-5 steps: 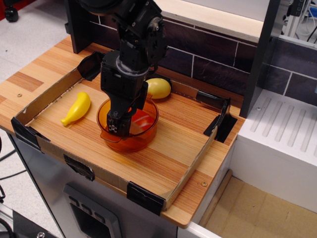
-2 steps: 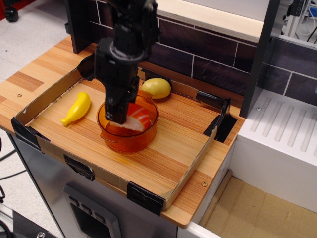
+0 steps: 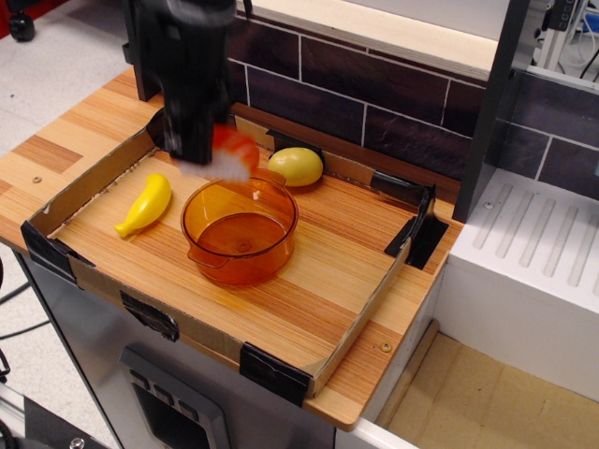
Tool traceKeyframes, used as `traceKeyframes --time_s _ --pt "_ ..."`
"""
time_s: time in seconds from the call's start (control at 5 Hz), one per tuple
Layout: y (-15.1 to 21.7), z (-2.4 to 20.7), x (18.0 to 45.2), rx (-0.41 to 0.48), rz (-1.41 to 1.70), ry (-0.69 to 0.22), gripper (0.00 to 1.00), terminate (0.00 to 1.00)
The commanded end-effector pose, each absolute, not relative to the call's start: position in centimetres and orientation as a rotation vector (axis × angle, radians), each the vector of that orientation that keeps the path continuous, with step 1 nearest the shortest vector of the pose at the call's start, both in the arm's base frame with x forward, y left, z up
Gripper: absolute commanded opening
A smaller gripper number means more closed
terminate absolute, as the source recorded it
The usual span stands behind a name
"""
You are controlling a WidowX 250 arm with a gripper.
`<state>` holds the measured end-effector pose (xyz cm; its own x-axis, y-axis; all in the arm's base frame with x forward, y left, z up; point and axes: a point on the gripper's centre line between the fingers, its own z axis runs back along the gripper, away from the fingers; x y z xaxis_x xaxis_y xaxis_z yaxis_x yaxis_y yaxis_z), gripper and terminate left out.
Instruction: Take sushi out of pot
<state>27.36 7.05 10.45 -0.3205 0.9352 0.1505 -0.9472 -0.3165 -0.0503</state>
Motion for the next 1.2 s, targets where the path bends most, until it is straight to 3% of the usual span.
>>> traceKeyframes --time_s 0.0,0.4,1.0 --pt "3.8 12.9 31.3 0.108 1.717 -0.148 0.00 0.00" --pt "0.4 9.8 33.6 0.205 1.307 -0.229 0.00 0.00" --pt "-2.7 6.1 34.4 0.170 1.186 -0.197 0.00 0.00"
